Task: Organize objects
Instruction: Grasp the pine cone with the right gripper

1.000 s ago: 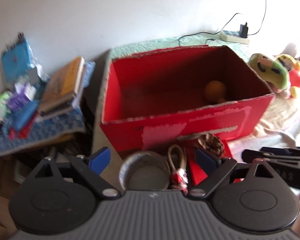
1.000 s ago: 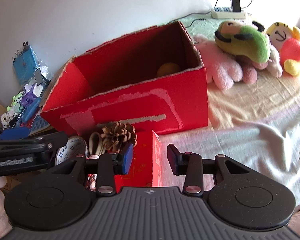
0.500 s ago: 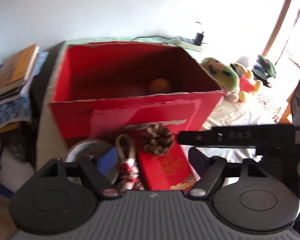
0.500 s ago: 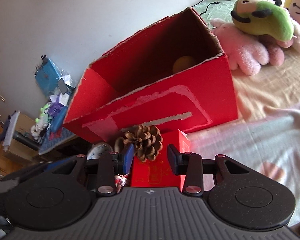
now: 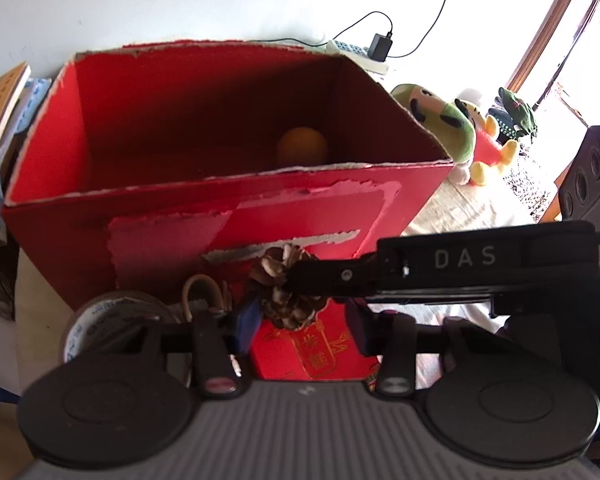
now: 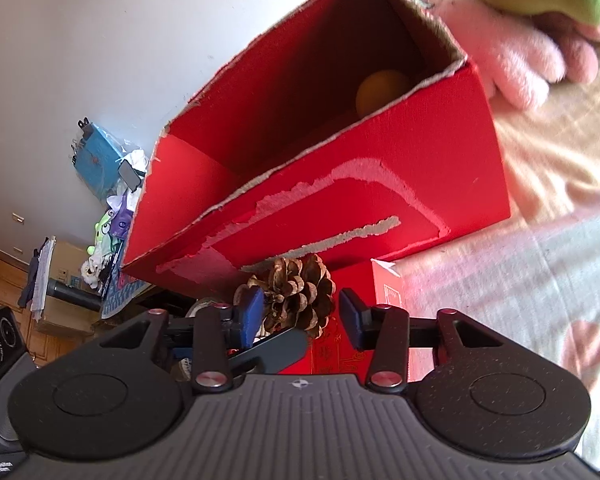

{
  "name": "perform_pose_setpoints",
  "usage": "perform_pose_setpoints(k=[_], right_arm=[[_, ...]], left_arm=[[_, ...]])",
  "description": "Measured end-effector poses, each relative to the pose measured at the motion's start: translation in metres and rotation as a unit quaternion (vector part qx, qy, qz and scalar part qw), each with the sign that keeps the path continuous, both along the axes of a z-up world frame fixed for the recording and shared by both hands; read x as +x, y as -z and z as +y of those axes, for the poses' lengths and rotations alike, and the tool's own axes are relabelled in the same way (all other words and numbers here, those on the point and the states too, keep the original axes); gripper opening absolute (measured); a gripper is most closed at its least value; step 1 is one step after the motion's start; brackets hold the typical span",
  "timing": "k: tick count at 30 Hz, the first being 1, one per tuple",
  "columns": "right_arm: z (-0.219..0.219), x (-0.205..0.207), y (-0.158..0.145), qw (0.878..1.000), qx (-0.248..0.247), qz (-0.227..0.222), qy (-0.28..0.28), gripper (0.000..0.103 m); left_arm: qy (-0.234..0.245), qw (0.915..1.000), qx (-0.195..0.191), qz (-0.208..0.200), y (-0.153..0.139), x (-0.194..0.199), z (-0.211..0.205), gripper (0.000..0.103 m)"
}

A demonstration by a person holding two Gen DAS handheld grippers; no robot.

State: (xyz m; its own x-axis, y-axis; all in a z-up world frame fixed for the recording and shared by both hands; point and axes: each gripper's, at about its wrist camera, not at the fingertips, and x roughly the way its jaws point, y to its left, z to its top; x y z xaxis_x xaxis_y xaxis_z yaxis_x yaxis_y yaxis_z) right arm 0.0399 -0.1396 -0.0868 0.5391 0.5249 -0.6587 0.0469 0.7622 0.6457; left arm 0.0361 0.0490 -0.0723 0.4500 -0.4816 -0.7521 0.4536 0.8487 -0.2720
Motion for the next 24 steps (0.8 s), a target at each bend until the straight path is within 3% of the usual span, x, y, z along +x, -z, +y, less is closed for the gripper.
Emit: perform_pose_setpoints(k=[12, 24], right_arm=[[0.001, 0.001, -0.01, 0.999, -0.014, -0.016, -0.024, 0.039], [-0.011, -0.018, -0.043, 0.997, -0.018, -0.065, -0.021, 0.039]], left_arm=[[0.023, 0.9993, 0.01, -0.028, -0.01, -0.01, 0.0, 0.04], [0.066, 0.995, -0.02, -0.073, -0.049, -0.027, -0.003, 0.04]])
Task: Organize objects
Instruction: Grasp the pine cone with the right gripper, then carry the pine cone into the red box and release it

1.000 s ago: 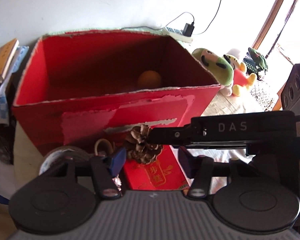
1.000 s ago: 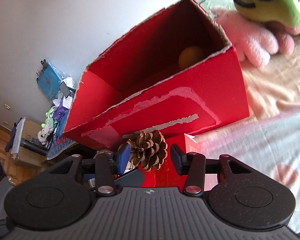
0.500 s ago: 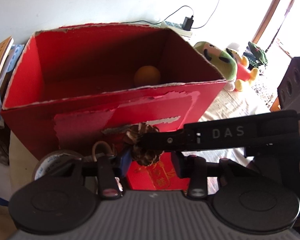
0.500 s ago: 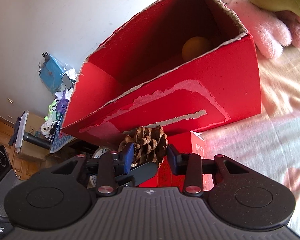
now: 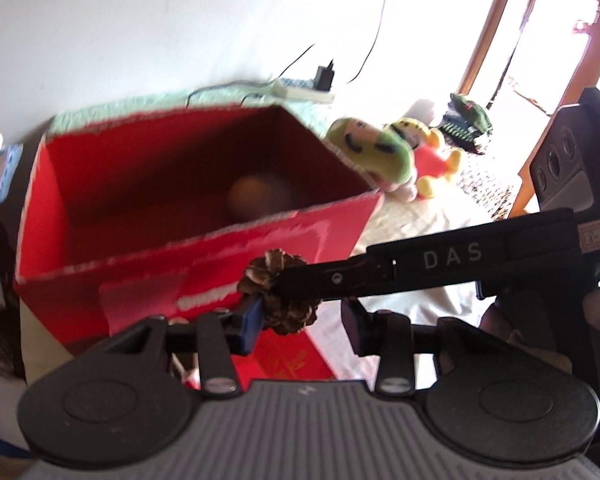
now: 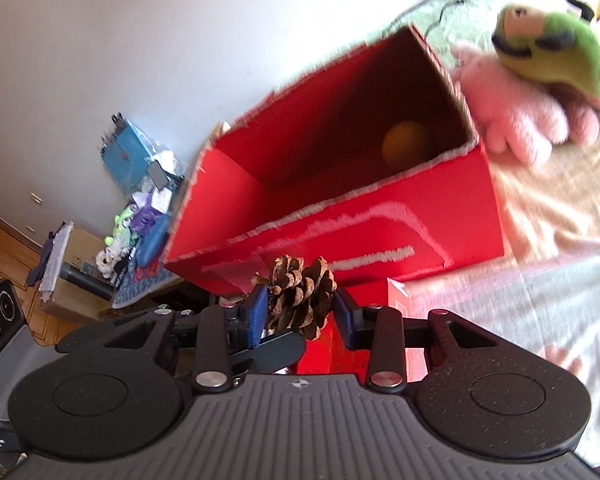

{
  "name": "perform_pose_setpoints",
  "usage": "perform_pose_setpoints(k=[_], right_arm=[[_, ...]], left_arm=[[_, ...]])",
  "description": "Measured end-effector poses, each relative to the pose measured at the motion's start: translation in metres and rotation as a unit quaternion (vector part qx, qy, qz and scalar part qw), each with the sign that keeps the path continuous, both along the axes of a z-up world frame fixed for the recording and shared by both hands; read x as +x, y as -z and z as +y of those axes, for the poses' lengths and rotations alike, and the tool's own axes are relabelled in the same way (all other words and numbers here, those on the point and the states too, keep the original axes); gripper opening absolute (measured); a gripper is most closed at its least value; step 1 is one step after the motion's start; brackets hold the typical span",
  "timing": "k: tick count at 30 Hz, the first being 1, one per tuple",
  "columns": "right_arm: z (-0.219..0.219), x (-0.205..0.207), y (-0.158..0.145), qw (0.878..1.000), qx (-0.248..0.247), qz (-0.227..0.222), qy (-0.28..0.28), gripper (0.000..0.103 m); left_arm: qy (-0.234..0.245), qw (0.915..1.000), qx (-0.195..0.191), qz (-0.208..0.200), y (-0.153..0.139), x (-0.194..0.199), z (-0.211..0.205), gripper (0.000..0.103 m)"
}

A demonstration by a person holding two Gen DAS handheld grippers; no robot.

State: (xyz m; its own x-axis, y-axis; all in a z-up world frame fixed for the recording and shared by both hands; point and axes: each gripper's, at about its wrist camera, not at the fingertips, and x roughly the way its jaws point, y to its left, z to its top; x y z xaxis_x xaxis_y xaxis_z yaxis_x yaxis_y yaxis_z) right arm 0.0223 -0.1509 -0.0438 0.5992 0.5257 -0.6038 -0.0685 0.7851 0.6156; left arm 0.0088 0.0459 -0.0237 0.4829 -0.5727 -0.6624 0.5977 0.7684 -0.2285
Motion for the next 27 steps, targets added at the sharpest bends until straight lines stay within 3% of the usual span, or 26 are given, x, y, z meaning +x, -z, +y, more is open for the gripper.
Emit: perform_pose_setpoints(k=[8, 13, 21, 27], right_arm=[[-0.001, 0.01, -0.028, 0.999, 0.002, -0.048, 0.02, 0.039], [0.001, 0.033, -0.036, 0.998, -0.023, -0.056, 0.026, 0.039], [0.0, 0.07, -0.029, 0.997, -0.071, -0.023, 0.02, 0.039], [-0.006, 0.091, -0.017, 0.996, -0.092, 0.02, 0.01, 0.039]], left_arm=[[0.015, 0.9989, -0.023, -0.039, -0.031, 0.013, -0.005, 0.041], [0.014, 0.9989, -0.024, -0.039, -0.032, 0.042, -0.014, 0.041], [0.008, 0.9996, -0.026, 0.002, -0.013, 0.083, -0.022, 0.04], [-0.003, 0.9996, -0.007, 0.026, 0.003, 0.104, -0.033, 0.041]])
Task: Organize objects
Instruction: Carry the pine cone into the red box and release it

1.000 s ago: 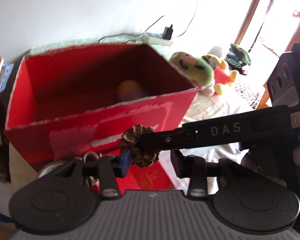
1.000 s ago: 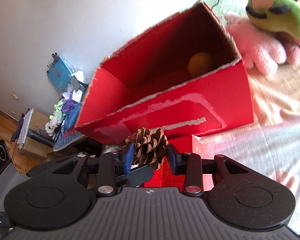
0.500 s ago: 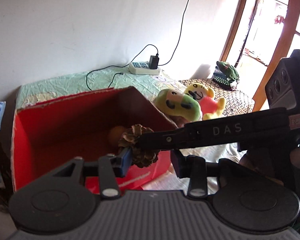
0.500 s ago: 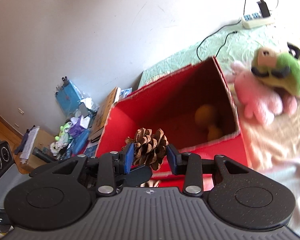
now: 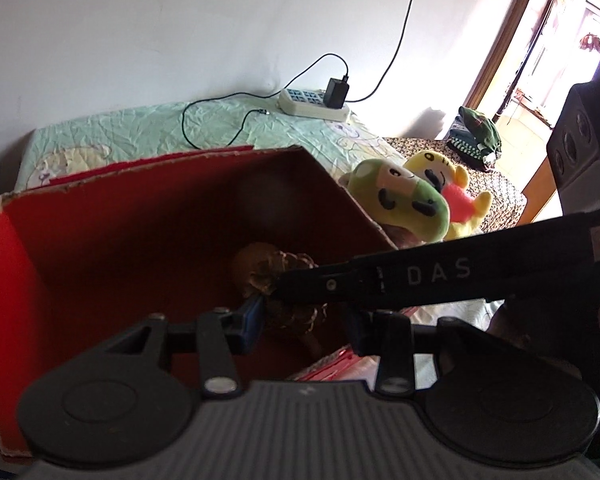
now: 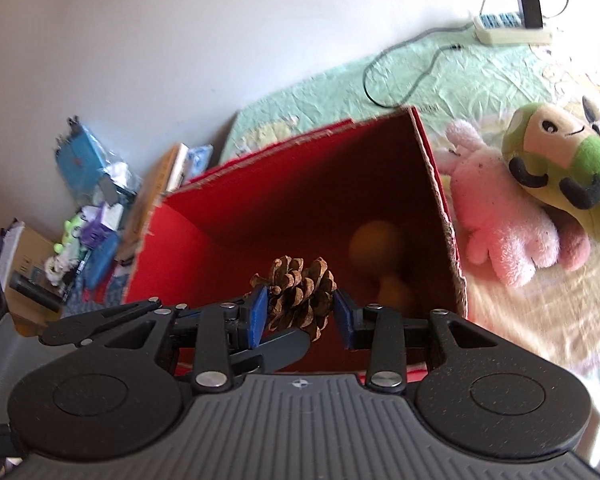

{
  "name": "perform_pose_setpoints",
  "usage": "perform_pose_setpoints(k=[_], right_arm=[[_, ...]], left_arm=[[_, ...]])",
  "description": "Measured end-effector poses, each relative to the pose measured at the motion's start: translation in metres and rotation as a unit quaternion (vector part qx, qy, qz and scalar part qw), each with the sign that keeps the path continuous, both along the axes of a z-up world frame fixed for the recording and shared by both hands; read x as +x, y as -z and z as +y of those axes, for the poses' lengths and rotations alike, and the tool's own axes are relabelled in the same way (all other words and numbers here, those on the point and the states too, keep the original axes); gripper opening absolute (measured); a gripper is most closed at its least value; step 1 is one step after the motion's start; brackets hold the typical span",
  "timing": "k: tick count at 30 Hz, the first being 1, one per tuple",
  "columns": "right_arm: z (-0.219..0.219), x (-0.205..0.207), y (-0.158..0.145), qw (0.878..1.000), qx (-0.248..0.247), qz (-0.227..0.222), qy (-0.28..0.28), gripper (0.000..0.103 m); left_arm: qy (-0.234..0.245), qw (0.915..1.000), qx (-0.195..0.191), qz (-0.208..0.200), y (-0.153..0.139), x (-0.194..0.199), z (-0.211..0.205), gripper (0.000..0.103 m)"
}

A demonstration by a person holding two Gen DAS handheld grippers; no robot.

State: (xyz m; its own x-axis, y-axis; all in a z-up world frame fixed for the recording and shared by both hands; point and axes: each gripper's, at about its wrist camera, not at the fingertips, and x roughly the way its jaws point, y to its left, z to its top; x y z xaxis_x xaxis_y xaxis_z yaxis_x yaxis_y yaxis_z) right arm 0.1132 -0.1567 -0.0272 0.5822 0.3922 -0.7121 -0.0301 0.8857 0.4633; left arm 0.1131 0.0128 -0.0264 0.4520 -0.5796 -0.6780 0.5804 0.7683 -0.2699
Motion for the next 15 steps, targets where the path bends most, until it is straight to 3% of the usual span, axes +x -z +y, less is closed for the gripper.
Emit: perform_pose_setpoints(k=[7, 15], right_arm=[[0.007, 0.021, 0.015, 0.998, -0.028, 0.05, -0.016, 0.039], [0.018, 0.032, 0.025, 0.995, -0.059, 0.072, -0.026, 0.039]], left_arm=[[-0.013, 0.999, 0.034, 0.027, 0.018, 0.014, -0.006, 0.042], [-0.039, 0.9964, 0.04, 0.064, 0.031, 0.024, 0.003, 0.049]])
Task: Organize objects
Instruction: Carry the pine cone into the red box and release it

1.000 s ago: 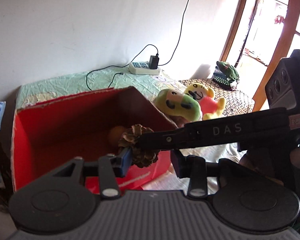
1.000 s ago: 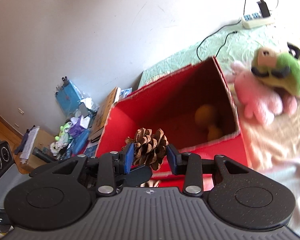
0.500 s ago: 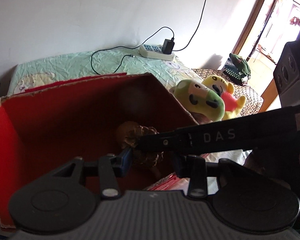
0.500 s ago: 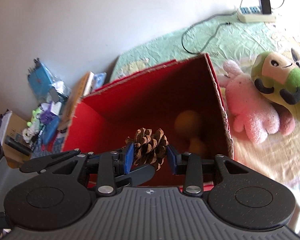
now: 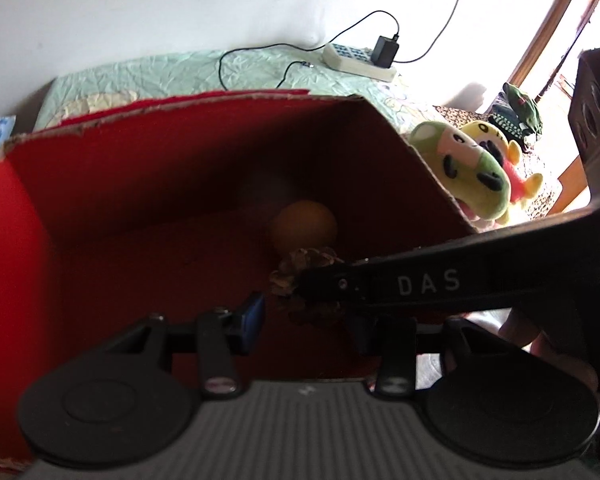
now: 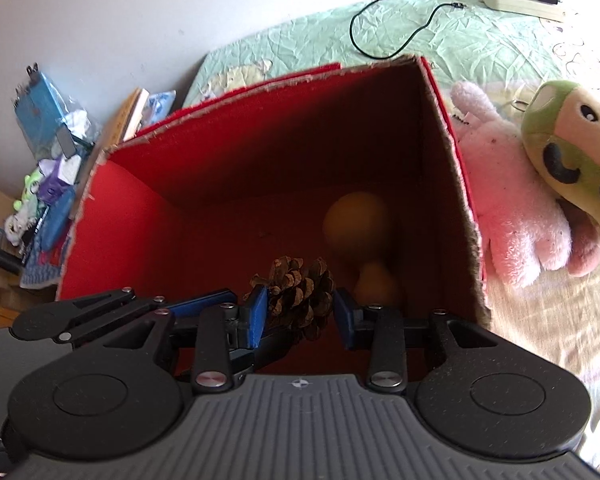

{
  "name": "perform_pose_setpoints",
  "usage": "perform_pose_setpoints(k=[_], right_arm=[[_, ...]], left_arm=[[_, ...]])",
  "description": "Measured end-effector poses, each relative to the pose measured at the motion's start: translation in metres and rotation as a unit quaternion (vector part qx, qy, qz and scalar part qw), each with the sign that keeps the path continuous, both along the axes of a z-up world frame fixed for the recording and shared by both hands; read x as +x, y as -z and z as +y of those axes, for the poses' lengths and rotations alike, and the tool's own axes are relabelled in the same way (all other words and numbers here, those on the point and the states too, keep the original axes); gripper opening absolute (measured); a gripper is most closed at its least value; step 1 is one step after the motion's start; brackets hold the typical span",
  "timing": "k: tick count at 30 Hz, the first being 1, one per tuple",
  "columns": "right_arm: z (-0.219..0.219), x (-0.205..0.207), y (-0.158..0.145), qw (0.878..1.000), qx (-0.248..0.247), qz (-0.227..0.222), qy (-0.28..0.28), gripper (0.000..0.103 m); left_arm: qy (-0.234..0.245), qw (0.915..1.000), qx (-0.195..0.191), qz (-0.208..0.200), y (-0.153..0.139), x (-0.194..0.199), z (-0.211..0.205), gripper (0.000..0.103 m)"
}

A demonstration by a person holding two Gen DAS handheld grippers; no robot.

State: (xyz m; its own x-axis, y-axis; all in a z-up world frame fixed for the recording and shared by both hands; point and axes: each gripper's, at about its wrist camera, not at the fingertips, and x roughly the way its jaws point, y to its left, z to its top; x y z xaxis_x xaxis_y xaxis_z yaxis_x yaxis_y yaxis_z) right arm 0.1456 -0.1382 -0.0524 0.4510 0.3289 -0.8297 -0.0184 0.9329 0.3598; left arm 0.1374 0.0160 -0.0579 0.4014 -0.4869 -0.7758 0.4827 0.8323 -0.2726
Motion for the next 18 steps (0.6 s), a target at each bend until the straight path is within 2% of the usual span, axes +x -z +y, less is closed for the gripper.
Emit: perform_pose_setpoints(k=[3, 8, 12, 18], right_arm=[[0.002, 0.001, 0.002, 1.0, -0.007, 0.003, -0.001, 0.039], [0.004, 0.002, 0.008, 1.0, -0.015, 0.005, -0.004, 0.039], [0.006, 0.003, 0.012, 1.0, -0.019, 0.006, -0.002, 0.039], [0.006, 0.003, 0.018, 1.0, -0.017, 0.001, 0.002, 0.04]], left_arm=[[-0.009, 0.9998, -0.003, 0.015, 0.004, 0.005, 0.004, 0.056], [-0.023, 0.9991, 0.003, 0.035, 0.012, 0.009, 0.007, 0.063], [-0.03, 0.998, -0.011, 0.054, 0.019, 0.014, 0.013, 0.07], [-0.032, 0.9977, -0.016, 0.058, 0.022, 0.015, 0.016, 0.073]])
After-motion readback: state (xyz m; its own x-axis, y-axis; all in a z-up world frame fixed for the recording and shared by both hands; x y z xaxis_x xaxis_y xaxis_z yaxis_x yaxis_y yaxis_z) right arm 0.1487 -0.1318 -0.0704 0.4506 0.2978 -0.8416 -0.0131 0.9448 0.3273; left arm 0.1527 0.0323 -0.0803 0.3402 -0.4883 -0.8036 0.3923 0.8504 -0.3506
